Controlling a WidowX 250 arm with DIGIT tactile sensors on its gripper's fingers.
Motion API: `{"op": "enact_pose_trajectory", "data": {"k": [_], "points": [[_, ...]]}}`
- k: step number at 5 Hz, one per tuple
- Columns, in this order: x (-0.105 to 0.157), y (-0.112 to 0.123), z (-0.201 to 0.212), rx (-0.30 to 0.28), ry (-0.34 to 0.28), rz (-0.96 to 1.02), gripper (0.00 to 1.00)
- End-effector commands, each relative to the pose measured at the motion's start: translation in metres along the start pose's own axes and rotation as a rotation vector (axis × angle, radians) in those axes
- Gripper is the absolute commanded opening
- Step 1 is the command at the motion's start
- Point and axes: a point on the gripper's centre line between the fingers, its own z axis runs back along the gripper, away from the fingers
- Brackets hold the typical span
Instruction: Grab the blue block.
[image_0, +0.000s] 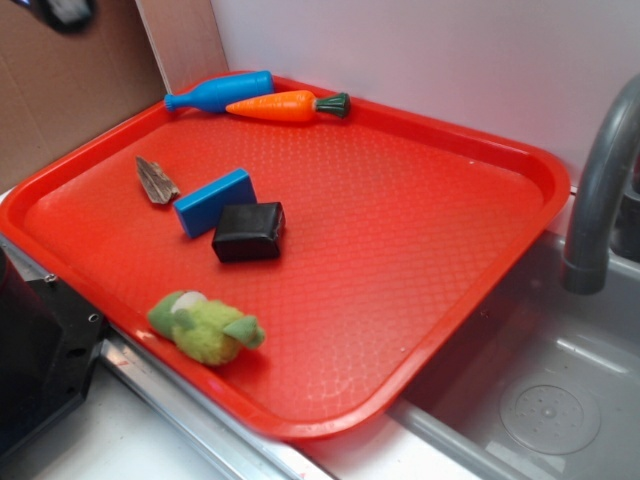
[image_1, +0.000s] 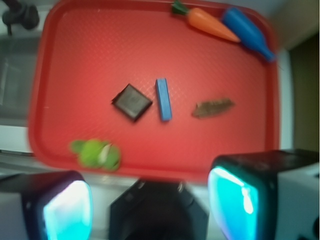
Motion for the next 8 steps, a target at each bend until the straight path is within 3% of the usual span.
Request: {"op": "enact_pose_trajectory", "data": {"k": [1,3,5,6,7,8], "points": [[0.031,0.017,-0.079,-0.05,-0.134,-0.163,1.0],[0.035,0.004,-0.131,0.002,-0.072,-0.217,1.0],[0.037,0.031,-0.148,-0.006,-0.017,-0.248,1.0],[0.049,0.033,-0.152,0.035,0.029,-0.286,0.74],[0.056,0.028,-0.161,0.052,0.051,-0.307,0.64],[0.058,0.015,-0.173,0.043,0.076,-0.381,0.71]]}}
